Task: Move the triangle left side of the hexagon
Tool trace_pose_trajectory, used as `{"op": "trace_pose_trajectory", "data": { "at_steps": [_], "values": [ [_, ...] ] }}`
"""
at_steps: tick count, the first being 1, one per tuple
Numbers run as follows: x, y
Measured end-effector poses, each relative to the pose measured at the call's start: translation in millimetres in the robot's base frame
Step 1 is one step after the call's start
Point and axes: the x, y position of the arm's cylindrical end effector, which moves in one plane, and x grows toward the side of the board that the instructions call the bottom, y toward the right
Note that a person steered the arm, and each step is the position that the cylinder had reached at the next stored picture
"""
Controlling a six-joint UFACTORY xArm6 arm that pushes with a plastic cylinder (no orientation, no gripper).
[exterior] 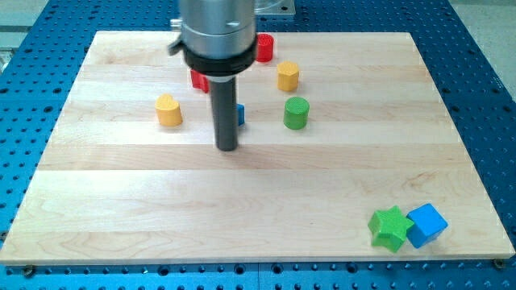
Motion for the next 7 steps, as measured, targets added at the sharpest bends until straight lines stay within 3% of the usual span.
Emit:
{"op": "trace_pose_trajectory", "data": {
  "at_steps": [3, 6, 7],
  "values": [
    [-25.6, -2.4],
    [-22.5, 12.0],
    [-56.6, 32.5]
  ]
}}
